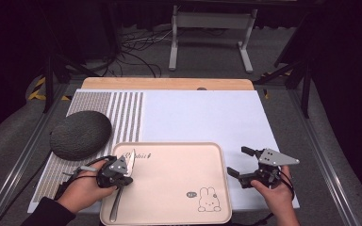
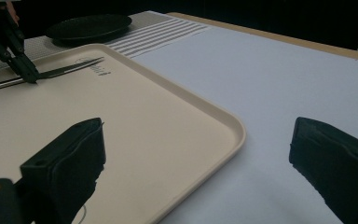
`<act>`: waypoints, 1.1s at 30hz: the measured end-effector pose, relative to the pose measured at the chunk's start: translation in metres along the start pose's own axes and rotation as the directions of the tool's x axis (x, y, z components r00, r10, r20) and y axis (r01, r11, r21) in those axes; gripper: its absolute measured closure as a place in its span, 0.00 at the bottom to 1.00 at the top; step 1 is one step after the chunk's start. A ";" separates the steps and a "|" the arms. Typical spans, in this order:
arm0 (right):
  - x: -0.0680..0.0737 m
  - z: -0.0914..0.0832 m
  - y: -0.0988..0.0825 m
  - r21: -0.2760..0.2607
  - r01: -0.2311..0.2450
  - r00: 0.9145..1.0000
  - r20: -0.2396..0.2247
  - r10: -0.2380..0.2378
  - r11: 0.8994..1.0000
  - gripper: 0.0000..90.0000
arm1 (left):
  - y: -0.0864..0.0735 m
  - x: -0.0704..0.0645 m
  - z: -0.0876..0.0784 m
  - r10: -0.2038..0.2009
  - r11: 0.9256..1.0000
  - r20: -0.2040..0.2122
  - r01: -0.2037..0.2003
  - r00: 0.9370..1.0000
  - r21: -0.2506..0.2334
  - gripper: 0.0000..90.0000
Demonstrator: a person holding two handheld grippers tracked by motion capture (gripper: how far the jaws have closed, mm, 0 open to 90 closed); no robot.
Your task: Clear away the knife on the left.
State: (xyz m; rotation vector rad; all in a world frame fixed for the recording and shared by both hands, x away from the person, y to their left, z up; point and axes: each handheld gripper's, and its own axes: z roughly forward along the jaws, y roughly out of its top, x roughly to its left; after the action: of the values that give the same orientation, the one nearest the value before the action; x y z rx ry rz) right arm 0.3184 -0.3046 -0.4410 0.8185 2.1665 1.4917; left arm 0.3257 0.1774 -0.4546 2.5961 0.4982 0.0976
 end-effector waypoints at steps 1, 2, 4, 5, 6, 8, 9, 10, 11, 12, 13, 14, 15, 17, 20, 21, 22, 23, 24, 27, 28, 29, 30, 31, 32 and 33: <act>0.000 0.000 0.000 0.001 -0.001 1.000 0.000 0.001 1.000 0.05 | -0.001 0.000 -0.001 -0.005 1.000 -0.002 0.005 1.000 0.000 1.00; 0.000 0.000 0.000 0.002 0.000 1.000 0.000 0.000 1.000 0.05 | -0.001 0.000 -0.001 -0.005 1.000 -0.002 0.005 1.000 0.000 1.00; 0.000 0.000 0.000 0.002 0.000 1.000 -0.001 0.000 1.000 0.05 | -0.005 0.002 -0.002 -0.010 1.000 -0.005 0.010 1.000 -0.005 1.00; 0.000 0.001 0.000 0.002 0.000 1.000 -0.002 0.000 1.000 0.05 | -0.007 0.001 -0.003 -0.022 1.000 0.000 0.022 1.000 -0.012 1.00; 0.000 0.001 0.000 0.005 0.000 1.000 -0.002 0.000 1.000 0.05 | -0.009 0.002 -0.003 -0.028 0.999 0.002 0.028 1.000 -0.016 1.00; 0.000 0.001 0.000 0.005 0.000 1.000 -0.002 0.000 1.000 0.05 | -0.012 0.002 -0.004 -0.036 0.999 0.004 0.037 0.999 -0.033 1.00; 0.001 0.001 0.000 0.005 0.001 1.000 -0.002 -0.001 1.000 0.05 | -0.014 0.003 -0.004 -0.042 0.998 0.008 0.043 0.999 -0.036 1.00; 0.001 0.001 0.000 0.005 0.001 1.000 -0.002 -0.001 1.000 0.05 | -0.014 0.003 -0.004 -0.042 0.998 0.008 0.043 0.999 -0.036 1.00; 0.001 0.001 0.000 0.006 0.001 1.000 -0.002 -0.001 1.000 0.05 | -0.015 0.002 -0.005 -0.050 0.998 0.012 0.051 0.999 -0.040 1.00; 0.001 0.001 -0.001 0.006 0.001 1.000 -0.004 -0.001 1.000 0.05 | -0.016 0.003 -0.005 -0.051 0.998 0.013 0.051 0.999 -0.042 1.00; 0.001 0.001 -0.001 0.006 0.001 1.000 -0.004 -0.001 1.000 0.05 | -0.016 0.003 -0.005 -0.051 0.998 0.012 0.051 0.999 -0.047 1.00; 0.001 0.002 -0.001 0.006 0.001 1.000 -0.004 -0.001 1.000 0.05 | -0.017 0.003 -0.005 -0.046 0.998 0.007 0.046 0.999 -0.048 1.00; 0.001 0.002 -0.001 0.007 0.001 1.000 -0.004 -0.001 1.000 0.05 | -0.017 0.003 -0.005 -0.055 0.997 0.013 0.056 0.998 -0.045 1.00; 0.001 0.002 -0.001 0.008 0.000 1.000 -0.004 0.000 1.000 0.05 | -0.018 0.003 -0.005 -0.063 0.997 0.018 0.064 0.998 -0.050 1.00; 0.001 0.002 -0.001 0.011 0.002 1.000 -0.005 -0.002 1.000 0.05 | -0.019 0.003 -0.005 -0.063 0.996 0.014 0.064 0.998 -0.060 1.00; 0.001 0.002 -0.001 0.011 0.003 1.000 -0.006 -0.003 1.000 0.05 | -0.019 0.003 -0.005 -0.061 0.996 0.011 0.062 0.998 -0.063 1.00; 0.001 0.002 -0.001 0.012 0.003 1.000 -0.006 -0.003 1.000 0.05 | -0.020 0.003 -0.005 -0.069 0.996 0.018 0.070 0.997 -0.060 1.00; 0.001 0.002 -0.001 0.012 0.003 1.000 -0.005 -0.003 1.000 0.05 | -0.020 0.003 -0.005 -0.072 0.995 0.019 0.073 0.997 -0.060 1.00; 0.001 0.002 -0.001 0.011 0.001 1.000 -0.005 -0.001 1.000 0.05 | -0.020 0.003 -0.006 -0.073 0.996 0.018 0.074 0.997 -0.059 1.00; 0.001 0.002 -0.001 0.010 0.001 1.000 -0.004 -0.001 1.000 0.05 | -0.020 0.003 -0.005 -0.073 0.995 0.019 0.074 0.997 -0.066 1.00; 0.001 0.002 -0.001 0.010 0.001 1.000 -0.004 -0.001 1.000 0.05 | -0.020 0.003 -0.005 -0.073 0.995 0.019 0.074 0.997 -0.066 1.00; 0.001 0.002 -0.001 0.010 0.002 1.000 -0.004 -0.002 1.000 0.05 | -0.021 0.003 -0.006 -0.076 0.995 0.018 0.077 0.997 -0.065 1.00; 0.001 0.002 -0.001 0.012 0.004 1.000 -0.005 -0.003 1.000 0.05 | -0.021 0.003 -0.006 -0.077 0.995 0.022 0.078 0.997 -0.069 1.00; 0.001 0.002 -0.002 0.013 0.004 1.000 -0.005 -0.004 1.000 0.05 | -0.022 0.004 -0.006 -0.082 0.994 0.023 0.083 0.996 -0.069 1.00; 0.000 0.002 -0.002 0.013 0.003 1.000 -0.004 -0.003 1.000 0.05 | -0.022 0.004 -0.006 -0.088 0.993 0.026 0.090 0.996 -0.073 1.00; 0.000 0.002 -0.002 0.013 0.002 1.000 -0.001 -0.002 1.000 0.05 | -0.023 0.004 -0.006 -0.094 0.993 0.026 0.096 0.995 -0.074 1.00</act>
State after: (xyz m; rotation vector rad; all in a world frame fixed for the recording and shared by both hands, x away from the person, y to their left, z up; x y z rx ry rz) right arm 0.3189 -0.3035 -0.4434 0.8196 2.1798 1.4788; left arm 0.3208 0.1999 -0.4606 2.4927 0.5980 0.0543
